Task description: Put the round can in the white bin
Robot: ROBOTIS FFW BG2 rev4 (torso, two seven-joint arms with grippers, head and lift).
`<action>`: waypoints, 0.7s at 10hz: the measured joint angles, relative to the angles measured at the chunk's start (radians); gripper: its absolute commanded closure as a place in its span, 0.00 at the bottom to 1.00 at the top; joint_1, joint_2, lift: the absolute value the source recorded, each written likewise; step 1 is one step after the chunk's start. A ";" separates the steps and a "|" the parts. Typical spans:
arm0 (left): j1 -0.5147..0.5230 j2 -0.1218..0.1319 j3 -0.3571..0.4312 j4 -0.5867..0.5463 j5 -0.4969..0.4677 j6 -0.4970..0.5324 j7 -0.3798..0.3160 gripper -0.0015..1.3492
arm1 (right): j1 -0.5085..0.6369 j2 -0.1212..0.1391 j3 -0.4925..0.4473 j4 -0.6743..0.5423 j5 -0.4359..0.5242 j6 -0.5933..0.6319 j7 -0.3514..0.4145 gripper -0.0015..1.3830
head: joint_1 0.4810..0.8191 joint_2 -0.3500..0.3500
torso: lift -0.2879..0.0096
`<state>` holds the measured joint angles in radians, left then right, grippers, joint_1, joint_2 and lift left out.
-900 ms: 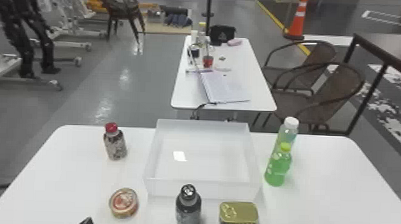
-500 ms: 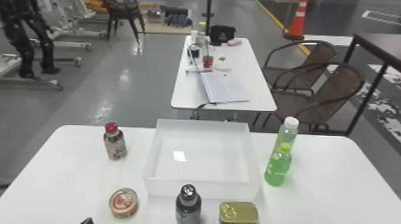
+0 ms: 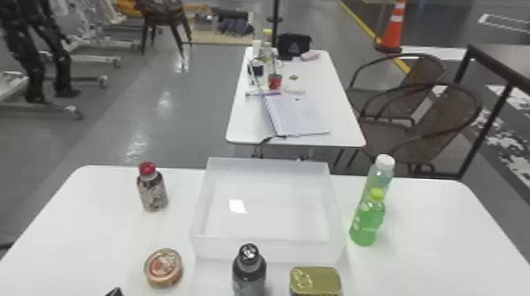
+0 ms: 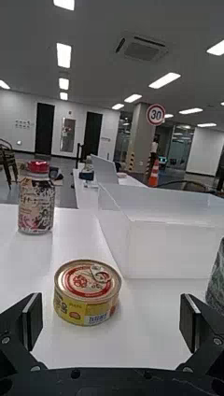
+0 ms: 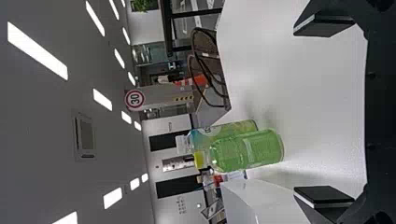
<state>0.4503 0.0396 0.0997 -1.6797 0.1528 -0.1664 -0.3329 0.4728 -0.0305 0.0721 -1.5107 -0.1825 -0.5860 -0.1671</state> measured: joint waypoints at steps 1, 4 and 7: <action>-0.009 0.003 0.010 0.000 -0.005 0.017 0.000 0.13 | -0.001 0.002 0.000 0.001 0.000 -0.001 0.000 0.07 | 0.20 0.50 | 0.63; -0.055 0.028 0.044 0.000 -0.027 0.081 -0.003 0.13 | -0.003 0.006 0.000 0.004 0.000 -0.004 0.000 0.07 | 0.20 0.50 | 0.63; -0.116 0.042 0.059 0.025 -0.078 0.162 -0.078 0.13 | -0.005 0.006 0.000 0.006 -0.002 -0.006 0.000 0.07 | 0.20 0.50 | 0.63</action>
<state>0.3342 0.0816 0.1590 -1.6546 0.0751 -0.0042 -0.4112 0.4678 -0.0245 0.0721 -1.5047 -0.1848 -0.5921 -0.1671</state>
